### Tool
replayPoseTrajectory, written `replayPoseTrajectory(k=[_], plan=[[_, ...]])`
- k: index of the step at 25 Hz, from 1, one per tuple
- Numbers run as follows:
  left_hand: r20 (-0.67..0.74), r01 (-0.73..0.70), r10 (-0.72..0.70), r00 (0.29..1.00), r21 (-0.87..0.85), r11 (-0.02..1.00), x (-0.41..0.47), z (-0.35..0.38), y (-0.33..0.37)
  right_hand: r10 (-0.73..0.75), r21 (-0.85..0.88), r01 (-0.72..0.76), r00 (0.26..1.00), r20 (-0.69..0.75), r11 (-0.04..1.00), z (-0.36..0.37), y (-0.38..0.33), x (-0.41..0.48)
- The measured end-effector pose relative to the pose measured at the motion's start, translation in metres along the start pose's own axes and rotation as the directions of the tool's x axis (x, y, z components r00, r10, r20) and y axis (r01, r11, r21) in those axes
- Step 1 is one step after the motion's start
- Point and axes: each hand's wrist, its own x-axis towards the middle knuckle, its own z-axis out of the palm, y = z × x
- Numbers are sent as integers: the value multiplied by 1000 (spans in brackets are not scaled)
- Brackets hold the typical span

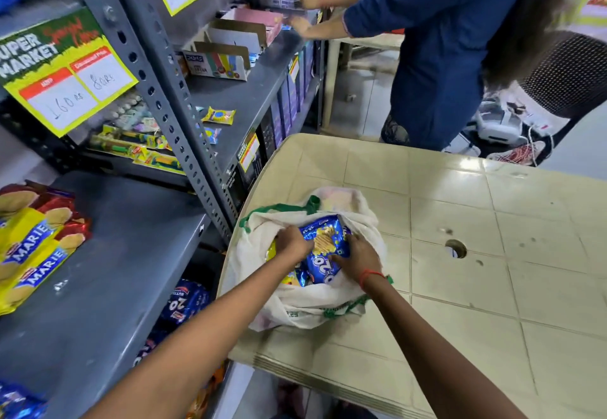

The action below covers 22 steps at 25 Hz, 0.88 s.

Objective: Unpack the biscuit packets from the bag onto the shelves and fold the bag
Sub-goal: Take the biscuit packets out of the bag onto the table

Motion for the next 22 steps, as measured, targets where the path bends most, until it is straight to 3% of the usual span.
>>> replayPoseTrajectory(k=[2, 6, 9, 11, 13, 15, 18, 22], plan=[[-14, 80, -85, 996, -196, 977, -1, 7, 1, 19, 112, -22, 1000, 23, 993, -3, 0, 2], [-105, 3, -45, 993, -369, 929, -27, 5, 13, -27, 411, -4, 997, 70, 912, -17, 9, -7], [-303, -184, 90, 949, -298, 937, -53, -19, 36, -114, 805, 47, 993, 26, 592, -48, 7, -17], [-387, -290, 138, 912, -367, 884, -62, -40, 57, -180, 904, 103, 983, -29, 416, -73, 4, -16], [-394, -336, 144, 908, -476, 812, -63, -49, 83, -240, 934, 131, 970, -50, 332, -96, 10, -15], [-328, -299, 114, 938, -594, 747, -56, -39, 106, -223, 948, 103, 974, -36, 300, -110, 27, -16], [-104, -155, 118, 988, -771, 618, -40, 12, 128, 30, 956, 63, 997, -75, 287, -113, 67, -18], [209, -55, 266, 941, -681, 730, -33, 107, 145, 327, 956, -119, 945, 26, 267, -111, 141, -5]])
